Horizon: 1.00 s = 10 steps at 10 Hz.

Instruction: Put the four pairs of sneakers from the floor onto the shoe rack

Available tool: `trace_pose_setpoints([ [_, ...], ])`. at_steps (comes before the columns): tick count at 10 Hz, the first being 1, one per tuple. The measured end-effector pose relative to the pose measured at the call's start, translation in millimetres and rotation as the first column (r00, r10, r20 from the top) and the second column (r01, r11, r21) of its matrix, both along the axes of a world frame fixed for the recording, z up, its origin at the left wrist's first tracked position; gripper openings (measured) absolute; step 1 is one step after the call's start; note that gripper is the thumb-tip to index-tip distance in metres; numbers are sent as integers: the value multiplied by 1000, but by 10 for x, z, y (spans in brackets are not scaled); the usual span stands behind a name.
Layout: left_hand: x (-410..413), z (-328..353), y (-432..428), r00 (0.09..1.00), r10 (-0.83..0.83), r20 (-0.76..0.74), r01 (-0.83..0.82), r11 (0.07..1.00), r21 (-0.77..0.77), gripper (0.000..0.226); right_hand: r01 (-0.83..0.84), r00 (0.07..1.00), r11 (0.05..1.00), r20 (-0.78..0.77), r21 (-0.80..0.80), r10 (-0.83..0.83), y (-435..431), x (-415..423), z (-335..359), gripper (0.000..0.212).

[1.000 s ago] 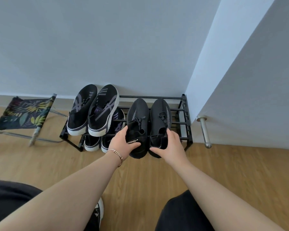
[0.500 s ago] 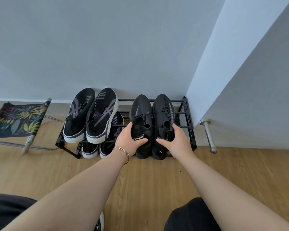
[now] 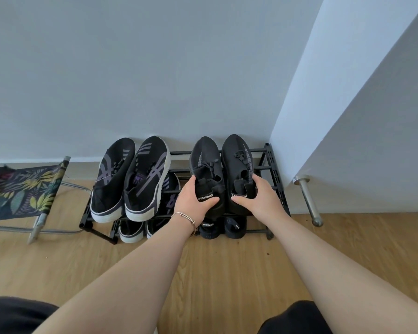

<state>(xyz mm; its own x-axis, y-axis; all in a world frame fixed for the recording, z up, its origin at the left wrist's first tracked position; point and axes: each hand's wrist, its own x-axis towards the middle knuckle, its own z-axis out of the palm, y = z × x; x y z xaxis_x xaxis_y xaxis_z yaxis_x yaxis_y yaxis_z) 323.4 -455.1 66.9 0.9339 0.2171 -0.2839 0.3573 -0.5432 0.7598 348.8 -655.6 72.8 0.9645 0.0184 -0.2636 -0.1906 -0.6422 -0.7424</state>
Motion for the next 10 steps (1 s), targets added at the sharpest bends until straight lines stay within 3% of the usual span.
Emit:
trace_pose_setpoints([
  [5, 28, -81, -61, 998, 7, 62, -9, 999, 32, 78, 29, 999, 1000, 26, 8, -29, 64, -64, -68, 102],
  [7, 116, 145, -104, 999, 7, -54, -6, 1000, 31, 100, 81, 995, 997, 63, 13, -82, 148, -161, 52, 101],
  [9, -10, 942, 152, 987, -84, -138, 112, 973, 202, 88, 45, 978, 997, 204, -56, -32, 289, -304, 742, 84],
  [10, -144, 1457, 313, 991, -84, -101, 115, 925, 362, 80, -18, 955, 972, 283, -236, 86, 385, -341, 1243, 82],
])
